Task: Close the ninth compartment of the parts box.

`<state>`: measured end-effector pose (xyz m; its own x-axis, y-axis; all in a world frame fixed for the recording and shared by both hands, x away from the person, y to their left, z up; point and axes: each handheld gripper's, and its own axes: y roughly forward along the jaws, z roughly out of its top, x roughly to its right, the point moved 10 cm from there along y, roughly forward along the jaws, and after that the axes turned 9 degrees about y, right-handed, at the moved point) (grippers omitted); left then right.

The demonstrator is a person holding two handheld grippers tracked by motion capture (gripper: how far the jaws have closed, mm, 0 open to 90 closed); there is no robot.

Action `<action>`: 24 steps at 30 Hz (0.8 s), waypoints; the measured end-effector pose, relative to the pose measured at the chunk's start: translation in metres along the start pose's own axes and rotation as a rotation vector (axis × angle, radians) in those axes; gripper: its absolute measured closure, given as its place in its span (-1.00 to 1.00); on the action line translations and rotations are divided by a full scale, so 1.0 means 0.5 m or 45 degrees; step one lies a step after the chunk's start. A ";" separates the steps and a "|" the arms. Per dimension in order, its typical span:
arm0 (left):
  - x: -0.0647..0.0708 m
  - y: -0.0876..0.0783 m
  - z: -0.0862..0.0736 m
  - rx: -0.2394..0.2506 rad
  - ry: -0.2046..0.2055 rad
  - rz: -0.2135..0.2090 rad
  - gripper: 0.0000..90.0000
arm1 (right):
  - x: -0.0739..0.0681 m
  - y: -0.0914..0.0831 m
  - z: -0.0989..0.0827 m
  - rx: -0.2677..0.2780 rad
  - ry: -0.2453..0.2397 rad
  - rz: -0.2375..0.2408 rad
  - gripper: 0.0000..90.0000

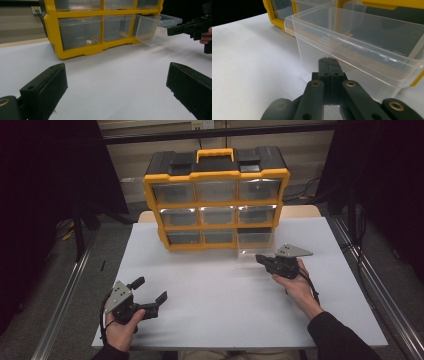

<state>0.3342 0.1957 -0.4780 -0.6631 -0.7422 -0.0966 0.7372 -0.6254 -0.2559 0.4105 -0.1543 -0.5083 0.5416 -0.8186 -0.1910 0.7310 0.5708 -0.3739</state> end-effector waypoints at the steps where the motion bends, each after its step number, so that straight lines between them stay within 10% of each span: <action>1: 0.000 0.000 0.000 -0.001 0.001 -0.001 -0.93 | 0.000 0.000 0.000 -0.002 0.004 -0.004 1.00; 24: 0.000 0.000 -0.001 -0.002 -0.005 0.000 -0.93 | 0.004 0.013 0.008 0.008 0.012 -0.022 1.00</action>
<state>0.3341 0.1959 -0.4784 -0.6625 -0.7433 -0.0927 0.7371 -0.6249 -0.2573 0.4178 -0.1522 -0.5075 0.5249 -0.8290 -0.1931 0.7427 0.5569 -0.3717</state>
